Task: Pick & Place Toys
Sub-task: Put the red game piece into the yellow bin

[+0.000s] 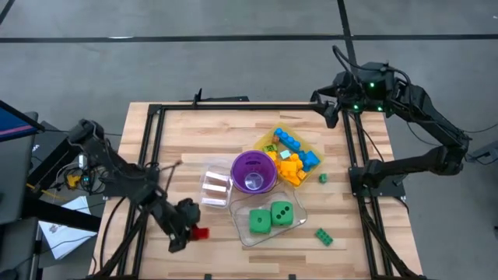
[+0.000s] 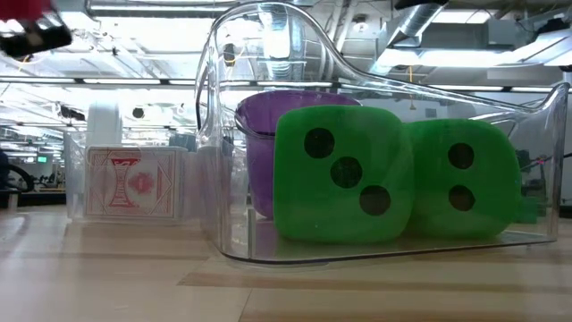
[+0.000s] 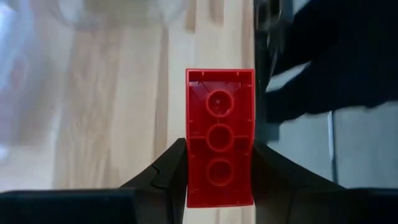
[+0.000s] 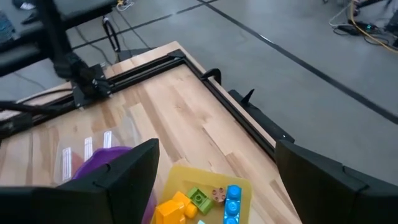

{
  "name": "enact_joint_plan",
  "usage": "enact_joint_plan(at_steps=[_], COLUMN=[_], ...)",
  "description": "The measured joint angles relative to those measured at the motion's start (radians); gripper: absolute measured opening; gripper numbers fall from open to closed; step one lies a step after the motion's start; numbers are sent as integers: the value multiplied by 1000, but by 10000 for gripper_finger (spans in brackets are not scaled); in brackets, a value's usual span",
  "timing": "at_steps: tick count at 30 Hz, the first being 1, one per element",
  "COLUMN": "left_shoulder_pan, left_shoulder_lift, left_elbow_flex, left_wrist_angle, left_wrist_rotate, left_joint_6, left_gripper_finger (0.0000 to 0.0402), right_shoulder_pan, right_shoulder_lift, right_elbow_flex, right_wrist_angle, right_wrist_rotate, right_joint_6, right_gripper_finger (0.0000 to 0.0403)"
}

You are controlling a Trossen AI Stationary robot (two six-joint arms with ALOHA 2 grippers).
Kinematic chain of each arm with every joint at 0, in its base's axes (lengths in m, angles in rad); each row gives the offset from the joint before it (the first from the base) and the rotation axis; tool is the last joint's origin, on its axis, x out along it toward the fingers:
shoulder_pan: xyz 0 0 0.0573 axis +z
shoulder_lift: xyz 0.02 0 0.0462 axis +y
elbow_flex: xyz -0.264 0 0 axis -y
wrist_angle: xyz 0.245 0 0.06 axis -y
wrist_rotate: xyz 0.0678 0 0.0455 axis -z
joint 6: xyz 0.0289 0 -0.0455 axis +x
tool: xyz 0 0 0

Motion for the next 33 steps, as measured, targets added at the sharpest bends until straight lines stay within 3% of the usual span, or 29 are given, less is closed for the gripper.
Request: enact_joint_plan(at_steps=[10,19,27,33], left_shoulder_pan=[231,458,592,655], left_shoulder_lift=[-144,-150,-150,-150], left_elbow_flex=[0,0,0,0], left_wrist_angle=[97,407,618,773], left_wrist_rotate=[-127,-131,-44,50], left_joint_6=[9,10,-21,-146], left_gripper_finger=[125,125,125,125], right_shoulder_pan=[74,170,247,254], right_shoulder_lift=[0,0,54,154], right_elbow_flex=[0,-1,1,0], right_wrist_angle=[2,110,320,407], right_wrist_rotate=[0,0,-7,-156], right_joint_6=[-72,-139,-284,-310], right_gripper_finger=[311,311,311,311])
